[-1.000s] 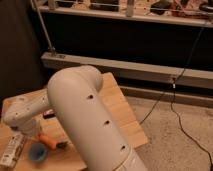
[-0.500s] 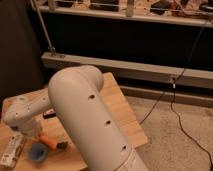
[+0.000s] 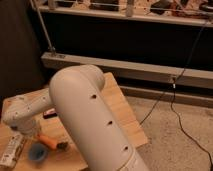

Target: Place the pepper in the ceramic cup

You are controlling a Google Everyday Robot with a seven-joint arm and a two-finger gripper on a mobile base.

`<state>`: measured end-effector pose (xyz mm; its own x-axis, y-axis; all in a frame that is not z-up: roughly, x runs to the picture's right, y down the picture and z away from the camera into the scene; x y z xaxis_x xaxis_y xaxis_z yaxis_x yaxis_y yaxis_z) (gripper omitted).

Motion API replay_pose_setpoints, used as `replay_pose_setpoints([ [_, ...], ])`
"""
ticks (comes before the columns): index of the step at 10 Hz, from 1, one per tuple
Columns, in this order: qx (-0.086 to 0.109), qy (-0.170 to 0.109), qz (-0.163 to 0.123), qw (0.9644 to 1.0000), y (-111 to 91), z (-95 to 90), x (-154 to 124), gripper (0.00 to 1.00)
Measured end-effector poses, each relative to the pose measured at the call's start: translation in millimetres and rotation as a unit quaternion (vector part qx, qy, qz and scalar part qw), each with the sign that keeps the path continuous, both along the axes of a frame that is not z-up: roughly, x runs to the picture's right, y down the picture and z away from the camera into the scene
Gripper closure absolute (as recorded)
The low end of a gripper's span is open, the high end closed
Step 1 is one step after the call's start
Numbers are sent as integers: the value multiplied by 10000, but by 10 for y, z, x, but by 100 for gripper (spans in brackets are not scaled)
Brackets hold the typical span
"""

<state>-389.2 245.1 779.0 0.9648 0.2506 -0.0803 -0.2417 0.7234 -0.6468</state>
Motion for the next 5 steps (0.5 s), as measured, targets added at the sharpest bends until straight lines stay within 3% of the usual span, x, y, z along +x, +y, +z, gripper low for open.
replay_pose_setpoints([
  [5, 143, -210, 75, 9996, -213, -209, 22, 57],
])
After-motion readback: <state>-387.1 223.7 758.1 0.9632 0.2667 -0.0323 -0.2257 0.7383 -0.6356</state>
